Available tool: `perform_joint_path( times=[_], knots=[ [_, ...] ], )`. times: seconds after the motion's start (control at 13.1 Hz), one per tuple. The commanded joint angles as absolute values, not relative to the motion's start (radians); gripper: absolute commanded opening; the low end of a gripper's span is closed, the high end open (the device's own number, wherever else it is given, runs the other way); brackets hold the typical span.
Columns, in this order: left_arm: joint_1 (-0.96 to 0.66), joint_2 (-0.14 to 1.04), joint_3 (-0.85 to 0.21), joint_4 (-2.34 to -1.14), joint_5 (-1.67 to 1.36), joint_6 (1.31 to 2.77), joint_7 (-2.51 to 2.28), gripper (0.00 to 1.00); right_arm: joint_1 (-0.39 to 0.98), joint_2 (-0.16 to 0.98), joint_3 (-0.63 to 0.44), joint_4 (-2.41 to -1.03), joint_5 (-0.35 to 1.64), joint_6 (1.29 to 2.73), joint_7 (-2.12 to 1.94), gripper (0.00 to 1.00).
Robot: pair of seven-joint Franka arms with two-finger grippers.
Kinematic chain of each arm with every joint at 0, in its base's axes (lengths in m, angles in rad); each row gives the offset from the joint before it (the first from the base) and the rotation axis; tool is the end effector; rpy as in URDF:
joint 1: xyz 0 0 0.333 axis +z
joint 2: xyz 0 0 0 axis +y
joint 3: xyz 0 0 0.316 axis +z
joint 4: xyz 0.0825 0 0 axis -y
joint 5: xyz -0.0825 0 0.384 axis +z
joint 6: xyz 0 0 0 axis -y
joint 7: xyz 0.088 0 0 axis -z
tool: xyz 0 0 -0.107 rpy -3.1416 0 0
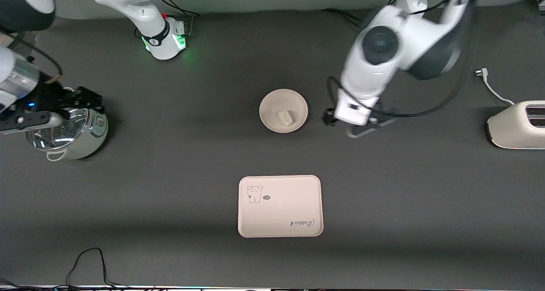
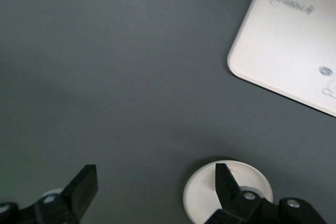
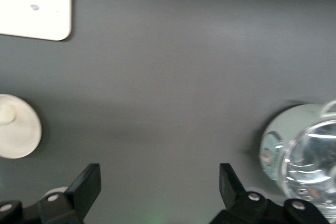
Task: Place bun in plate and plate on tray
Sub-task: 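Release the bun onto the plate and withdraw the left gripper, then reach the right gripper to the plate rim and grasp it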
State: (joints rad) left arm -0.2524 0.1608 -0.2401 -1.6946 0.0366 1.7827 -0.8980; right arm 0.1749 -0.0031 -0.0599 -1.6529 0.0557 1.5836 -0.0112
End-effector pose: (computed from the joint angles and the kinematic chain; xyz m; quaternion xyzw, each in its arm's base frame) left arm 0.5366 -0.2754 0.4925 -0.9797 -0.1977 0.0269 0.0207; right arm 0.5473 0.0691 0.5888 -0.9972 -0.0617 0.0345 0.0262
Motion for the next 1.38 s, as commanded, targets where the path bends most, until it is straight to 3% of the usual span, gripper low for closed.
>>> perform_joint_path(
  times=[0.0, 0.46, 0.61, 0.77, 1.0, 1.3],
  knots=[
    [-0.122, 0.163, -0.255, -1.628, 0.044, 1.665, -0.712, 1.00, 0.308, -0.038, -0.066, -1.697, 0.093, 1.582, 0.162, 1.00],
    [0.106, 0.080, -0.247, -1.644, 0.067, 1.614, -0.378, 1.00, 0.684, -0.031, -0.066, -1.742, 0.182, 1.713, 0.621, 1.00],
    [0.024, 0.054, -0.102, -1.651, 0.067, 1.571, -0.324, 1.00, 0.773, -0.032, -0.064, -1.787, 0.231, 1.781, 0.653, 1.00],
    [-0.093, 0.041, 0.074, -1.652, 0.074, 1.563, -0.220, 1.00, 0.824, -0.046, -0.060, -1.836, 0.253, 1.827, 0.655, 1.00],
    [-0.087, 0.038, 0.086, -1.651, 0.103, 1.563, -0.152, 1.00, 0.834, -0.052, -0.060, -1.902, 0.250, 1.882, 0.653, 1.00],
    [-0.087, 0.034, 0.084, -1.654, 0.081, 1.574, -0.150, 1.00, 0.856, -0.017, -0.055, -2.089, 0.238, 2.145, 0.652, 1.00]
  ],
)
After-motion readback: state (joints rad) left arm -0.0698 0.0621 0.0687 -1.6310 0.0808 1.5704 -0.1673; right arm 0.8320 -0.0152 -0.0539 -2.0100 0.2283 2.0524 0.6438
